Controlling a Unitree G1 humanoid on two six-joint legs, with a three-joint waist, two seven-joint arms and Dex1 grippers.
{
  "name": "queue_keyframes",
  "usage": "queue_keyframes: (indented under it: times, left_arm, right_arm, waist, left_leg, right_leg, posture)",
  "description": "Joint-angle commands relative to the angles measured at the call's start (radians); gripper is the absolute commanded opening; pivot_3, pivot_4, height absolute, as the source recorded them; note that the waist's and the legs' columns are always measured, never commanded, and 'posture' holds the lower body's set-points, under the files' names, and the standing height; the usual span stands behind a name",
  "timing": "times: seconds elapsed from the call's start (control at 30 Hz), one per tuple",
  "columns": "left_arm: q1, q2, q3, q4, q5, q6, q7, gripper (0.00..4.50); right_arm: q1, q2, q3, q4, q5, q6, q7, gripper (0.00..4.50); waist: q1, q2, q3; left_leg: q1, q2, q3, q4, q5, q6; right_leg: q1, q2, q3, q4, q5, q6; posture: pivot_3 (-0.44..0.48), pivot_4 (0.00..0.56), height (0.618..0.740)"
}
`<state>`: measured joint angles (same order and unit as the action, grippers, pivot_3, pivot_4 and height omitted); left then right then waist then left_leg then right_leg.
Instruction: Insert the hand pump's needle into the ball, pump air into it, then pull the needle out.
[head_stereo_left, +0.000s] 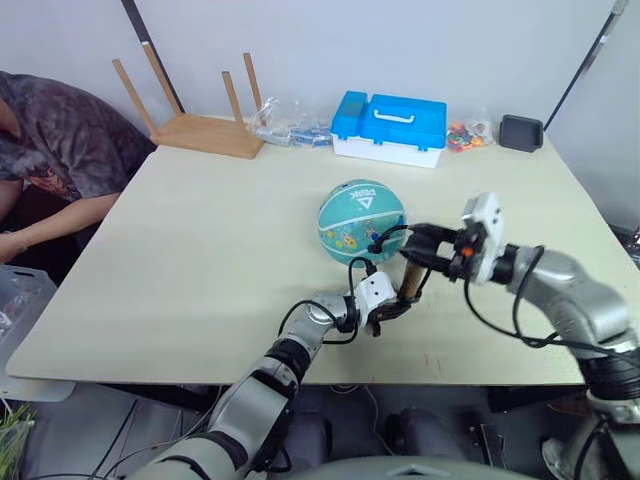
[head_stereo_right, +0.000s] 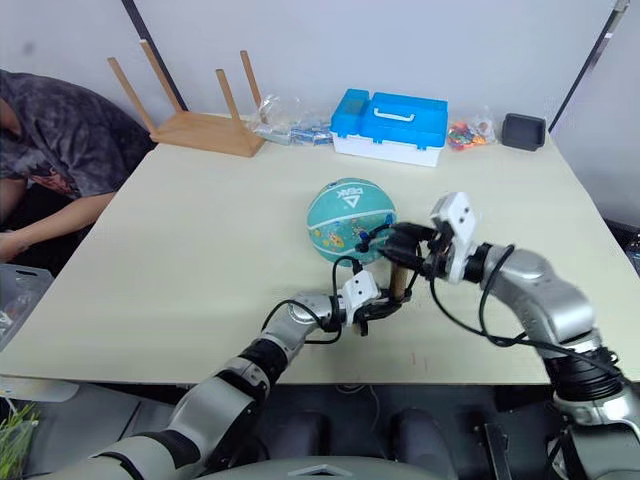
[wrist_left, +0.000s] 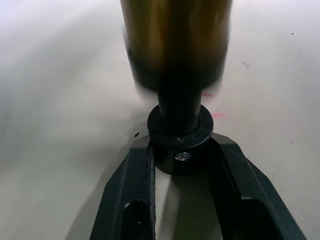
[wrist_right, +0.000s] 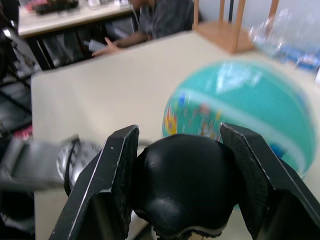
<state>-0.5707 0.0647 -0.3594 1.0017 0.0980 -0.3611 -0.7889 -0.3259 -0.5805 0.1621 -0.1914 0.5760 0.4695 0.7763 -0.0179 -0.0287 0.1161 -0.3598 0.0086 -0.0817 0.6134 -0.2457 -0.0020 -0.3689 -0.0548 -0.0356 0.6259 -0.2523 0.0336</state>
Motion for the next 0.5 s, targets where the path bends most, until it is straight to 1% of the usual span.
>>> queue_keyframes:
  times: [0.03, 0.2, 0.3, 0.4, 0.5]
  left_arm:
    - [0.069, 0.045, -0.027, 0.103, 0.066, 0.077, -0.01, 0.95]
    - [0.069, 0.047, -0.026, 0.1, 0.065, 0.08, -0.011, 0.95]
    - [0.066, 0.046, -0.024, 0.102, 0.064, 0.082, -0.012, 0.95]
    - [0.064, 0.045, -0.023, 0.101, 0.062, 0.082, -0.013, 0.95]
    - [0.067, 0.044, -0.024, 0.099, 0.063, 0.083, -0.017, 0.95]
  right_arm:
    - [0.056, -0.005, 0.085, 0.115, -0.106, 0.037, 0.004, 2.07]
    - [0.011, -0.02, 0.011, 0.058, -0.085, 0.04, 0.019, 2.07]
    - [-0.035, -0.05, -0.086, -0.052, 0.017, 0.122, 0.012, 2.07]
    - [-0.082, -0.081, -0.162, -0.135, 0.1, 0.218, -0.008, 2.07]
    - [-0.176, -0.097, -0.255, -0.182, 0.219, 0.329, -0.06, 2.07]
  waist:
    - [0.0, 0.001, -0.001]
    - [0.0, 0.001, -0.001]
    - [0.003, 0.002, 0.002]
    - [0.005, 0.009, 0.01]
    - [0.008, 0.014, 0.017]
  left_leg:
    - [0.0, 0.0, 0.0, 0.0, 0.0, 0.0]
    - [0.0, 0.001, 0.0, 0.0, -0.001, -0.001]
    - [0.0, 0.001, 0.0, 0.0, 0.0, -0.001]
    - [-0.002, -0.001, 0.0, 0.001, 0.0, 0.0]
    - [-0.006, -0.003, 0.0, 0.001, 0.0, 0.0]
  right_leg:
    - [0.0, 0.0, 0.0, 0.0, 0.0, 0.0]
    - [0.0, 0.0, -0.002, 0.0, 0.0, 0.0]
    - [-0.002, 0.0, -0.002, 0.0, 0.0, 0.0]
    - [-0.004, -0.002, -0.002, 0.0, 0.001, 0.002]
    - [-0.008, -0.002, -0.002, 0.0, 0.002, 0.004]
  posture:
    - [0.0, 0.15, 0.74]
    - [0.0, 0.15, 0.74]
    - [0.0, 0.15, 0.74]
    - [0.0, 0.15, 0.74]
    - [0.0, 0.15, 0.74]
